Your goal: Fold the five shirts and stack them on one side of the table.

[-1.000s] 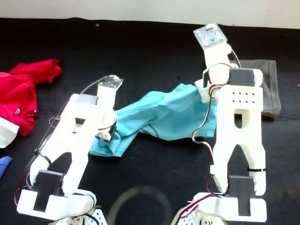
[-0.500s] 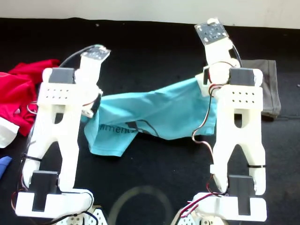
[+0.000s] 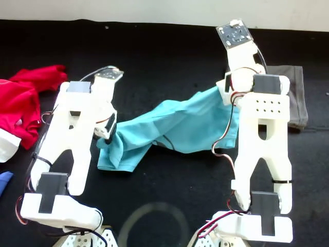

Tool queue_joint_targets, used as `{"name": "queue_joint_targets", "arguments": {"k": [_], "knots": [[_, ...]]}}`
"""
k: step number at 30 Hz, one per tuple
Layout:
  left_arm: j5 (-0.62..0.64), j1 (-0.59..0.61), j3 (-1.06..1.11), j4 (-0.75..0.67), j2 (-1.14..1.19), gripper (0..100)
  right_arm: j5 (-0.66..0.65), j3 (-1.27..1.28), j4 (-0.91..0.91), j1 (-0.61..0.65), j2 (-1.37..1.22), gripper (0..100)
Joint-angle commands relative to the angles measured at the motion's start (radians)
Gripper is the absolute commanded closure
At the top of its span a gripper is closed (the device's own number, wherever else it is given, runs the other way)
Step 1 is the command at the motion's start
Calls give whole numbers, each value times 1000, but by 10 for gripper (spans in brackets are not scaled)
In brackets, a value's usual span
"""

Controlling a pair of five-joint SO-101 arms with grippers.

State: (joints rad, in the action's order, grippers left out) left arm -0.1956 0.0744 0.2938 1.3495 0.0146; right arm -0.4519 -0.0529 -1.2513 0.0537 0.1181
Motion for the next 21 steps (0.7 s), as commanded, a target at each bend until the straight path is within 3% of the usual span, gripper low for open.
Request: {"name": "queue_joint_targets", "arguments": {"k": [1, 5, 13, 16, 21], "knots": [[167, 24, -5, 14, -12, 889, -9, -7, 15, -10, 12, 992], [267, 105, -67, 137, -68, 886, -11, -5, 15, -10, 12, 992], [267, 150, -116, 318, -51, 852, -11, -7, 15, -8, 5, 992], [226, 150, -111, 342, -48, 780, -12, -4, 15, -8, 5, 992], [218, 148, -74, 327, -8, 777, -12, -1, 15, -8, 7, 992]]}}
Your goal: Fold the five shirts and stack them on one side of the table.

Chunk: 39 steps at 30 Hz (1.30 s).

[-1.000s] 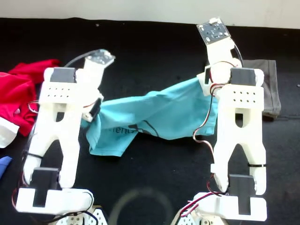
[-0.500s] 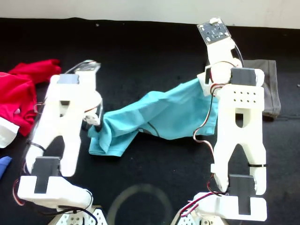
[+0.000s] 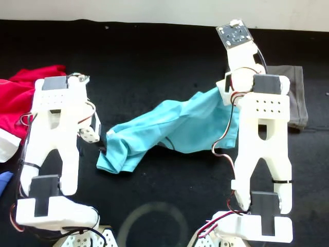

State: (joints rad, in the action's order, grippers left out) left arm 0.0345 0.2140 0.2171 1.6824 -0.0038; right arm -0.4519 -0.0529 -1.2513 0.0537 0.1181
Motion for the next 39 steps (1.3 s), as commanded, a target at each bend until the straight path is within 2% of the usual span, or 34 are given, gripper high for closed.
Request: {"name": "queue_joint_targets", "arguments": {"k": [1, 5, 13, 16, 21, 27, 31, 39], "knots": [[-12, 8, 12, -34, 25, 777, -12, -1, 15, -8, 8, 992], [-3, 5, 25, -140, 104, 777, -12, -1, 15, -8, 12, 992], [115, -48, 18, -310, 209, 776, -12, 1, 15, -8, 10, 992], [129, -81, -16, -308, 226, 787, -12, 1, 15, -8, 7, 992], [129, -140, -44, -330, 289, 892, -12, 1, 15, -8, 5, 992], [129, -148, -104, -345, 343, 866, -12, 1, 15, -8, 5, 992], [129, -148, -154, -307, 344, 867, -12, 1, 15, -8, 5, 992], [121, -136, -156, -313, 348, 866, -12, 1, 15, -8, 5, 992]]}}
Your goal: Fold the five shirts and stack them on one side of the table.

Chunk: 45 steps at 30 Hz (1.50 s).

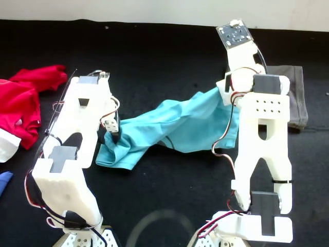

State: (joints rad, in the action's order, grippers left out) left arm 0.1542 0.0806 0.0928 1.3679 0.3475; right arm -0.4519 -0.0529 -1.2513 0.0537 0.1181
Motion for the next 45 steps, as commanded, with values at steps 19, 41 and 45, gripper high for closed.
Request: {"name": "queue_joint_targets", "arguments": {"k": [19, 41, 45], "knots": [[-60, 1, -375, 206, -90, 990, -9, -5, 16, -8, 5, 992], [-222, 125, -862, 374, -173, 990, 34, -340, -45, -36, -16, 992], [-259, 139, -946, 387, -271, 990, 35, -555, -142, -36, -15, 992]]}}
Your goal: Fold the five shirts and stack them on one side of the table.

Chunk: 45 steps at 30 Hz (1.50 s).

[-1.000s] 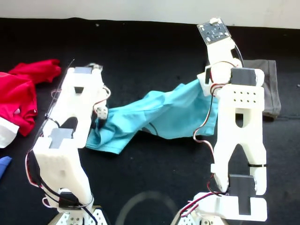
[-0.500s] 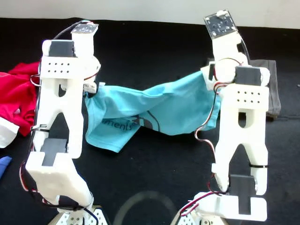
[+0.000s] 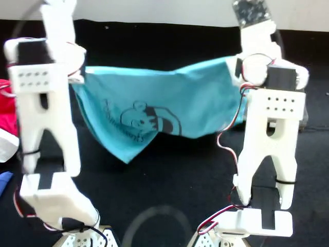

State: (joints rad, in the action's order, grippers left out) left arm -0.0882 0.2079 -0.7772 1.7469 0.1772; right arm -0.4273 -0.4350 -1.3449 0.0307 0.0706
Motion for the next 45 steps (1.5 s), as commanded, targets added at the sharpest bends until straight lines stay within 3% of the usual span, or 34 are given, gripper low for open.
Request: {"name": "queue_joint_targets", "arguments": {"k": [1, 15, 31, 45], "knots": [[-17, 12, -77, 8, -130, 990, 11, -214, -62, -13, 31, 992], [-52, 10, -77, 8, -478, 990, 9, -596, -217, -12, 38, 992], [-54, 12, -79, 2, -659, 990, 5, -1021, -412, -12, 39, 992], [-54, 16, -31, 8, -776, 990, 5, -1046, -414, -8, 278, 992]]}}
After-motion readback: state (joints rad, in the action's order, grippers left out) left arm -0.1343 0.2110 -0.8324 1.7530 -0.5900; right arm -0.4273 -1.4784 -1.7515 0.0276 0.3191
